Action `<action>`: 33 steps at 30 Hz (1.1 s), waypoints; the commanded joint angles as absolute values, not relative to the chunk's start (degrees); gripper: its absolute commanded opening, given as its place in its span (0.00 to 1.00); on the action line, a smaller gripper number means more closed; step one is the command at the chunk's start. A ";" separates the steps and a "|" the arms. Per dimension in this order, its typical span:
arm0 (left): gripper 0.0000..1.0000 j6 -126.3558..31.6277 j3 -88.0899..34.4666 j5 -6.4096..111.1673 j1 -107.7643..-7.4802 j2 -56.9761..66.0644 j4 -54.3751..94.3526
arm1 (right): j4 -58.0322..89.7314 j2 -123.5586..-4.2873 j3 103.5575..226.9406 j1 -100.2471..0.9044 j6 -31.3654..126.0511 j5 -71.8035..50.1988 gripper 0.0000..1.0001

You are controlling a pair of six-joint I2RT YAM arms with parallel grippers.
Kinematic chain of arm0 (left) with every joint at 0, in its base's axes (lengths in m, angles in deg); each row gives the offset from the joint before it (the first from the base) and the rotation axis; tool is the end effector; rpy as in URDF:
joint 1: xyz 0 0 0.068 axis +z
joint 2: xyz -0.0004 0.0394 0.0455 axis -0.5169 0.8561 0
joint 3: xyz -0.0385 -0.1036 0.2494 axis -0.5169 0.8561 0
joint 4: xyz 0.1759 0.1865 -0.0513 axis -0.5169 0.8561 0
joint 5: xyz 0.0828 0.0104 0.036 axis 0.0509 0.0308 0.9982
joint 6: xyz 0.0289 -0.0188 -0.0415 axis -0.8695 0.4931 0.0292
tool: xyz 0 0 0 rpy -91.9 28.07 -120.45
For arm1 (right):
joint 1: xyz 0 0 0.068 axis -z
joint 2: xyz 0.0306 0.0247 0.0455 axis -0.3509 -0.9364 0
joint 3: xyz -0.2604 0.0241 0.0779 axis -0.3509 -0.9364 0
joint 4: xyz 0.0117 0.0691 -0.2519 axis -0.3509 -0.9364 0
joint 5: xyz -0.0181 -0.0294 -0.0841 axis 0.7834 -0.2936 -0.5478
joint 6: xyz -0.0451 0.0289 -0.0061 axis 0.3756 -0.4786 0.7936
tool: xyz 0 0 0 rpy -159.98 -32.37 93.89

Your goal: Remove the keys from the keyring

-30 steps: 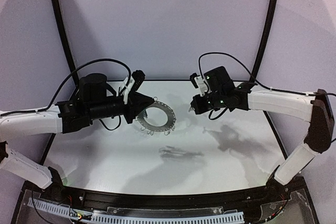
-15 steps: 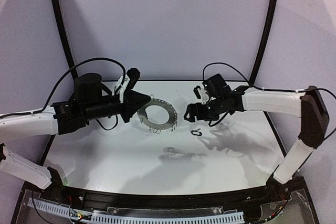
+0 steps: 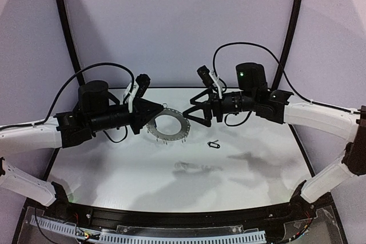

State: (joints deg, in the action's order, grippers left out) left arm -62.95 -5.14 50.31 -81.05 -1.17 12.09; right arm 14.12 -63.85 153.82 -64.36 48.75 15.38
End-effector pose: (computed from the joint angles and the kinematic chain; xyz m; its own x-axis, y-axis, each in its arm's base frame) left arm 0.1800 -0.2239 0.3198 -0.0421 0.1568 -0.9867 0.8718 0.4882 0.0404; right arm 0.2233 0.2417 0.3270 -0.3253 -0.2037 -0.9234 -0.9281 0.2557 0.2706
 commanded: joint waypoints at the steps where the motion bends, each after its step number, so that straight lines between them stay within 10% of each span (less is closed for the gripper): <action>1: 0.01 -61.34 -5.32 50.85 -81.03 -2.20 9.05 | 12.95 -67.78 157.91 -66.86 54.66 15.16 0.96; 8: 0.01 -60.12 -4.83 51.96 -81.04 -2.69 7.77 | 4.61 -73.84 163.98 -68.47 58.51 19.74 0.58; 12: 0.01 -59.36 -4.09 53.74 -81.01 -2.98 6.39 | 2.46 -74.41 165.64 -68.88 58.77 18.14 0.00; 15: 0.02 -59.22 -3.88 56.62 -81.03 -2.97 6.43 | -0.95 -73.08 167.18 -68.88 61.89 15.14 0.00; 22: 0.97 -45.43 -7.09 66.95 -81.04 -4.76 18.12 | -20.21 -71.01 173.45 -69.15 78.60 0.30 0.00; 33: 0.99 -49.68 -2.35 58.93 -80.80 -6.39 29.26 | -36.56 -67.51 175.42 -69.76 101.56 -2.79 0.00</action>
